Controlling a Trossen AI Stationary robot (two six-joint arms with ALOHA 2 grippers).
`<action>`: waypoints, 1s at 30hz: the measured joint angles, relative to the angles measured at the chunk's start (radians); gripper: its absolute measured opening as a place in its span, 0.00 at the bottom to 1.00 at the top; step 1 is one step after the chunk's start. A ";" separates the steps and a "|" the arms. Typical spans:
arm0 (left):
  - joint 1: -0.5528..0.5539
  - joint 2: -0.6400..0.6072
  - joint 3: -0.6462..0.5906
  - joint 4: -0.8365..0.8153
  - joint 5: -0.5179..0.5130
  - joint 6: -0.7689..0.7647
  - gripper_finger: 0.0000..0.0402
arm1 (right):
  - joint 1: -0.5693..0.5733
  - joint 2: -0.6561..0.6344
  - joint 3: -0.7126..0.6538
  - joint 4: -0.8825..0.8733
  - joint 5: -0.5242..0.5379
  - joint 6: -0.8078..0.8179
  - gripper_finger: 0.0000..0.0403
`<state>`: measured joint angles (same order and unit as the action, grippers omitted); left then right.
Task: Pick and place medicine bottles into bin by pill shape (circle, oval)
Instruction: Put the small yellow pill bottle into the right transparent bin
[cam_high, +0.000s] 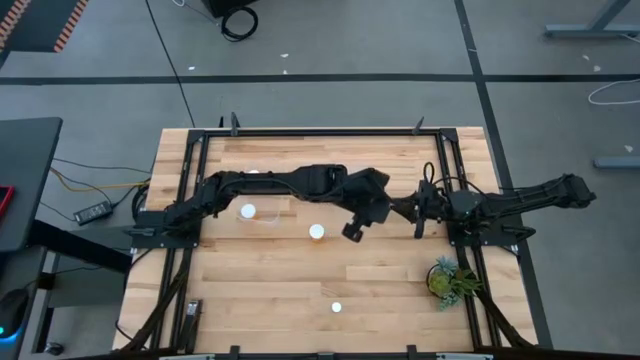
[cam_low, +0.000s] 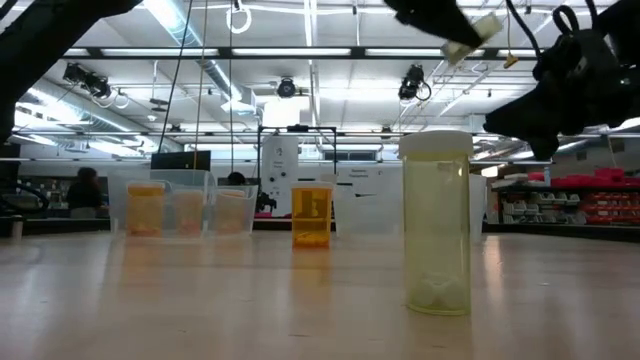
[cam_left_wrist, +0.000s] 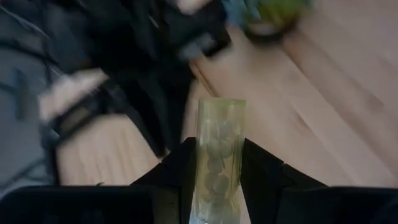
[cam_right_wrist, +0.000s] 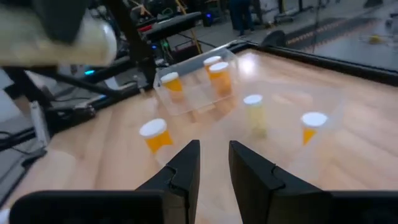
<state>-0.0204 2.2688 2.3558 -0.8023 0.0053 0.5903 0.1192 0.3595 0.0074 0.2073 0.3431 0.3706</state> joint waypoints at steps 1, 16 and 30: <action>0.000 0.000 0.000 0.037 0.001 0.000 0.27 | 0.000 0.000 0.003 0.001 -0.005 -0.020 0.23; 0.098 -0.022 0.000 0.652 0.121 -0.218 0.27 | 0.003 0.000 0.218 0.014 0.189 -0.553 0.23; 0.202 -0.024 0.000 0.733 0.197 -0.376 0.27 | 0.084 0.005 0.323 0.102 0.261 -0.809 0.23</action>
<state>0.1812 2.2448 2.3558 -0.0690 0.2026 0.2142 0.2028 0.3646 0.3305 0.3097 0.6042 -0.4384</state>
